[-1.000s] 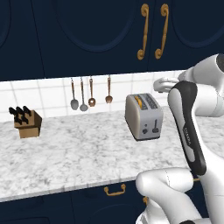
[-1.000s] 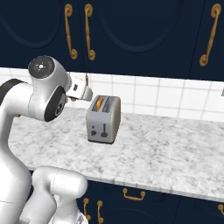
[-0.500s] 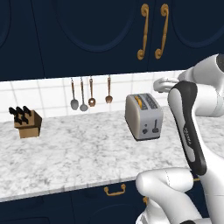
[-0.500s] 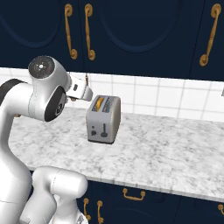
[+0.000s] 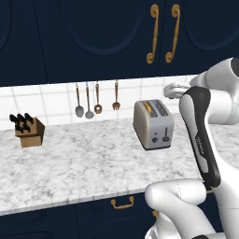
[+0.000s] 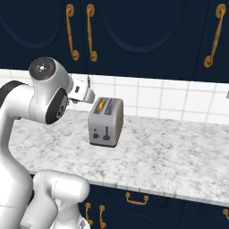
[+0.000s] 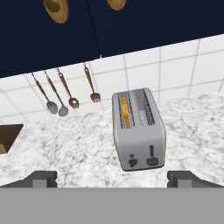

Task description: Start the toaster. Once the lever pops up, take the bread to the plate on the dining counter.

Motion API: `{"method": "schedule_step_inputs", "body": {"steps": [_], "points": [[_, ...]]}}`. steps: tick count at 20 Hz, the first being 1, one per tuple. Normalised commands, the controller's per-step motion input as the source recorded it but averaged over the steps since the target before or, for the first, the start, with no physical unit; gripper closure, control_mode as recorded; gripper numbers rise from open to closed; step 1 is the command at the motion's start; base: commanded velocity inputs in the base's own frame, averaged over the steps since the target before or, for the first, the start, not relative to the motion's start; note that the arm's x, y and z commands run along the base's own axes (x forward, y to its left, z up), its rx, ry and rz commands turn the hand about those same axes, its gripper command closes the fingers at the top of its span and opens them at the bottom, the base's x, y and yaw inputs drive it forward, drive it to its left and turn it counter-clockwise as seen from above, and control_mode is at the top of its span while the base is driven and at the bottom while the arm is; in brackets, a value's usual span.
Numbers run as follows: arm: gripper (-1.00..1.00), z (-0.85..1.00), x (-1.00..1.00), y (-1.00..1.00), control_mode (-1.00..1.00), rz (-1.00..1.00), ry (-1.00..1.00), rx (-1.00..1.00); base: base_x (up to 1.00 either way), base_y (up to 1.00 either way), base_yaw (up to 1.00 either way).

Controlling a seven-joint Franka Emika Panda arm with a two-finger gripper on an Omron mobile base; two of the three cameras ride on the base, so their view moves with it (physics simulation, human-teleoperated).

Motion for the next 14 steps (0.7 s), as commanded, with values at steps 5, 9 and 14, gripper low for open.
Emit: {"method": "schedule_step_inputs", "body": {"steps": [5, 9, 14], "points": [[-1.00, 0.00, 0.00, 0.00, -1.00, 0.00, 0.00, 0.00, 0.00, 0.00, 0.00], [-1.00, 0.00, 0.00, 0.00, -1.00, 0.00, 0.00, 0.00, 0.00, 0.00, 0.00], [-1.00, 0.00, 0.00, 0.00, -1.00, 0.00, 0.00, 0.00, 0.00, 0.00, 0.00]]}}
